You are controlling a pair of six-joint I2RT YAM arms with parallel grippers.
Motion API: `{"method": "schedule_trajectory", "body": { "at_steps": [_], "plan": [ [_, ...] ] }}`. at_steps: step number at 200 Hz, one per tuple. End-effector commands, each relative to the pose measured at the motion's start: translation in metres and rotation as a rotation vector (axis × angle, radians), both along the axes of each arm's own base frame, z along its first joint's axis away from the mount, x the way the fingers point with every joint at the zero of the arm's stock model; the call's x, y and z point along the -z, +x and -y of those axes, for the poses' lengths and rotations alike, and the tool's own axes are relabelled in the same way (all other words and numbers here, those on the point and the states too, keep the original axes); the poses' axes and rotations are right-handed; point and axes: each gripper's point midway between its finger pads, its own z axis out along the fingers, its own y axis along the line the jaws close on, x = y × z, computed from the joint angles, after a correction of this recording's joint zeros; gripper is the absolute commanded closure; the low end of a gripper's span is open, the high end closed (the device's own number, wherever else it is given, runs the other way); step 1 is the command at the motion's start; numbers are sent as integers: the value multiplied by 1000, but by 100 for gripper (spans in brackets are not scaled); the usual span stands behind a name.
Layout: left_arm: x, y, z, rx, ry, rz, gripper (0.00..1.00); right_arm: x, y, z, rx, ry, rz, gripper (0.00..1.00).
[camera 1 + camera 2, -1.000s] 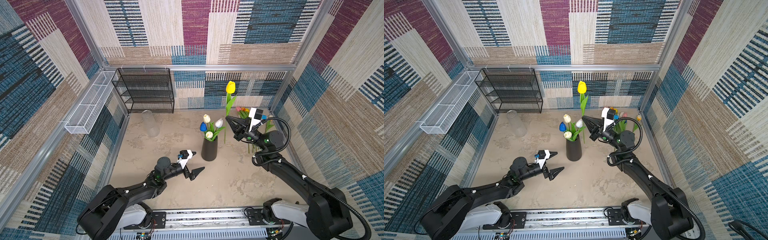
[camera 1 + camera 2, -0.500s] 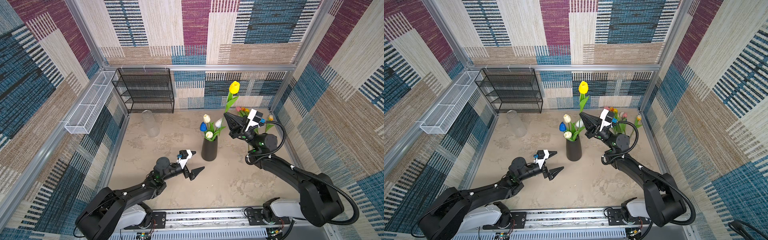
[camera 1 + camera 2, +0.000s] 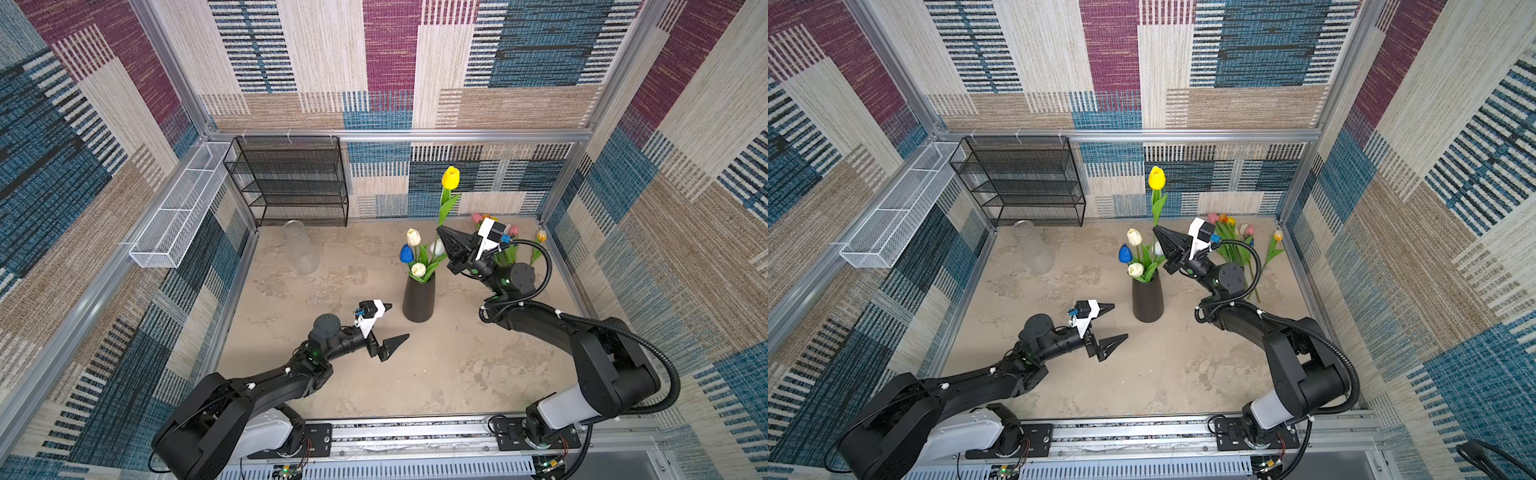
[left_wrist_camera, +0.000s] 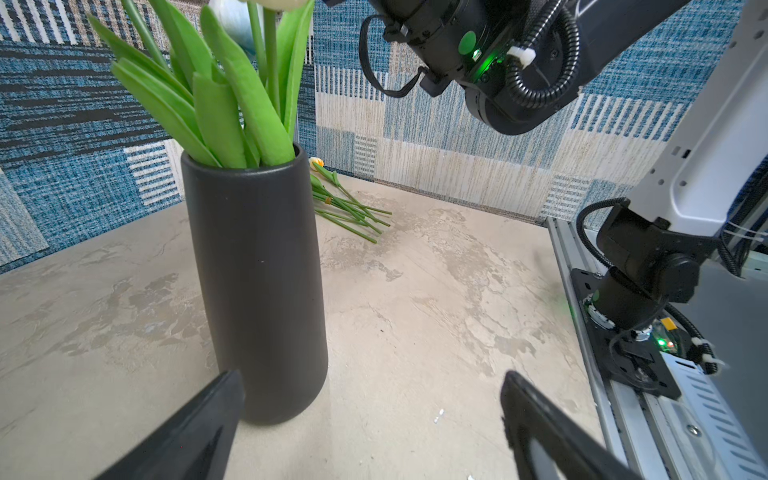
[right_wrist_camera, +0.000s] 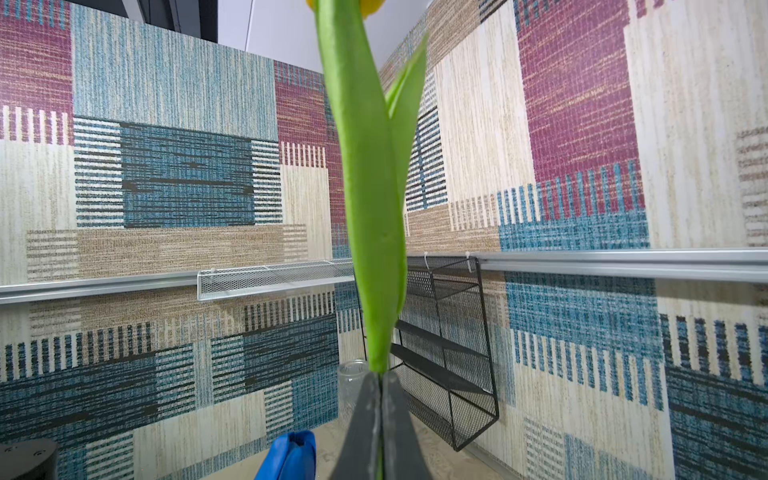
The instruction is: Arrange the flowers into the vase
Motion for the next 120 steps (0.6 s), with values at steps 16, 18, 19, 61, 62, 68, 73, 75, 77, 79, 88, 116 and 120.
{"method": "schedule_trajectory", "body": {
  "at_steps": [16,18,19,61,62,68,73,75,77,79,88,116,120],
  "plan": [
    [-5,1,1,0,1,38,1,2,-11,2,9,-12,59,100],
    [-5,1,1,1,1,38,1,3,-11,2,10,-15,58,100],
    [-5,1,1,1,1,38,1,3,-11,2,12,-16,58,100],
    [-5,2,1,3,-1,36,1,22,-12,1,37,-103,26,100],
    [-5,2,1,3,-1,36,1,22,-12,0,37,-105,24,100],
    [-4,2,2,4,-1,33,1,25,-13,-1,35,-118,21,100],
    [-5,1,2,5,-1,34,1,27,-13,-1,35,-127,16,100],
    [-4,2,1,4,-1,34,1,28,-13,-1,36,-131,14,100],
    [-5,2,1,4,-2,34,1,29,-13,-1,37,-134,10,100],
    [-5,2,1,4,-2,34,1,30,-12,-1,39,-138,4,100],
    [-5,2,2,3,-1,34,1,35,-11,-1,46,-158,-10,100],
    [-4,2,2,5,-2,30,1,52,-1,-4,65,-233,-64,99],
    [-5,2,2,4,-3,31,1,55,0,-4,70,-241,-74,99]
  ]
}}
